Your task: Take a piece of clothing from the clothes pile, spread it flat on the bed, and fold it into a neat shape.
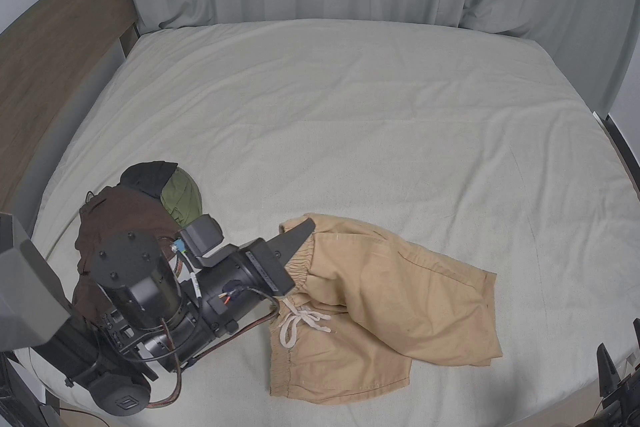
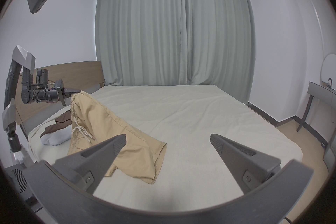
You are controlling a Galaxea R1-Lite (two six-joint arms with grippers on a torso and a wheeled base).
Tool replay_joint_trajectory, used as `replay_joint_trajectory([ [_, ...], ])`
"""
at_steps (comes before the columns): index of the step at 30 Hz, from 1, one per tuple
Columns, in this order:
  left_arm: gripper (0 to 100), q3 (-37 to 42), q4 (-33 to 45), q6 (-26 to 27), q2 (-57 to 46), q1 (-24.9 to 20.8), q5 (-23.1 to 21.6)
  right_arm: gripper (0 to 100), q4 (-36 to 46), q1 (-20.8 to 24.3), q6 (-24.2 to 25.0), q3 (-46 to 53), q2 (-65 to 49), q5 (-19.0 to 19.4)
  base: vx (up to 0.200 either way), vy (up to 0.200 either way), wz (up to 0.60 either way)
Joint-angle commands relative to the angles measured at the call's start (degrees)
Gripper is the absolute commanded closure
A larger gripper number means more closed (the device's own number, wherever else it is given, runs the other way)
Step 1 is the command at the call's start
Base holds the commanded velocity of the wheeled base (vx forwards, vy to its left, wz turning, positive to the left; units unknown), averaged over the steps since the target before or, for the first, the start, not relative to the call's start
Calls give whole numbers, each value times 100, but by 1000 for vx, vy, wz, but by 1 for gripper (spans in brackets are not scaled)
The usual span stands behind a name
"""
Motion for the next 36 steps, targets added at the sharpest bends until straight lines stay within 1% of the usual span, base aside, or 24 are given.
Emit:
replay_joint_trajectory([
  [1,100,479,-168,292,-30,402,-336,0,-2,2,-4,101,-93,6,0,0,0],
  [3,100,549,-177,397,-39,464,-424,0,-2,2,-4,101,-93,6,0,0,0],
  [7,100,751,-186,1004,-30,789,-670,0,-2,2,-4,101,-93,6,0,0,0],
  [10,100,786,-194,1346,-48,1114,-1119,0,-2,2,-4,101,-93,6,0,0,0],
  [11,100,786,-194,1522,-74,1290,-1303,0,-2,2,-4,101,-93,6,0,0,0],
  [14,100,804,-186,1979,-109,1650,-1672,0,-2,2,-4,101,-93,6,0,0,0],
  [15,100,813,-186,2058,-100,1703,-1734,0,-2,2,-13,101,-93,6,0,0,0],
  [16,100,830,-186,2296,-109,1852,-1954,0,-2,2,-13,101,-93,6,0,0,0],
  [17,100,839,-186,2401,-100,1931,-2077,0,-2,2,-13,101,-93,6,0,0,0],
  [18,100,839,-186,2401,-100,1931,-2077,0,-2,2,-13,101,-93,6,0,0,0],
  [19,100,839,-186,2682,-83,2186,-2542,0,-2,2,-13,101,-93,6,0,0,0],
  [20,100,848,-186,2700,-83,2204,-2586,0,-2,2,-13,101,-93,6,0,0,0],
  [21,100,848,-186,2981,-65,2476,-3131,0,-2,2,-13,101,-93,6,0,0,0],
  [24,100,865,-186,3500,-39,2907,-4045,0,-2,-7,-13,101,-93,6,0,0,0],
  [25,100,874,-186,3623,-21,2977,-4221,0,-2,-7,-13,101,-93,6,0,0,0],
  [26,100,909,-177,3904,32,3153,-4590,0,-2,-7,-13,101,-93,6,0,0,0],
  [28,100,927,-168,4062,58,3329,-4889,0,-2,-7,-13,101,-93,6,0,0,0],
  [29,100,927,-168,4062,58,3329,-4889,0,-2,-7,-13,101,-93,6,0,0,0],
  [30,100,980,-177,4203,93,3584,-5267,0,-2,-7,-13,101,-93,6,0,0,0],
  [32,100,1006,-177,4273,163,3847,-5610,0,-2,-7,-13,101,-93,6,0,0,0],
  [33,100,997,-177,4299,198,3944,-5724,0,-2,-7,-21,101,-93,6,0,0,0],
  [36,100,1024,-177,4299,242,4014,-5786,0,-2,2,-21,101,-93,6,0,0,0],
])
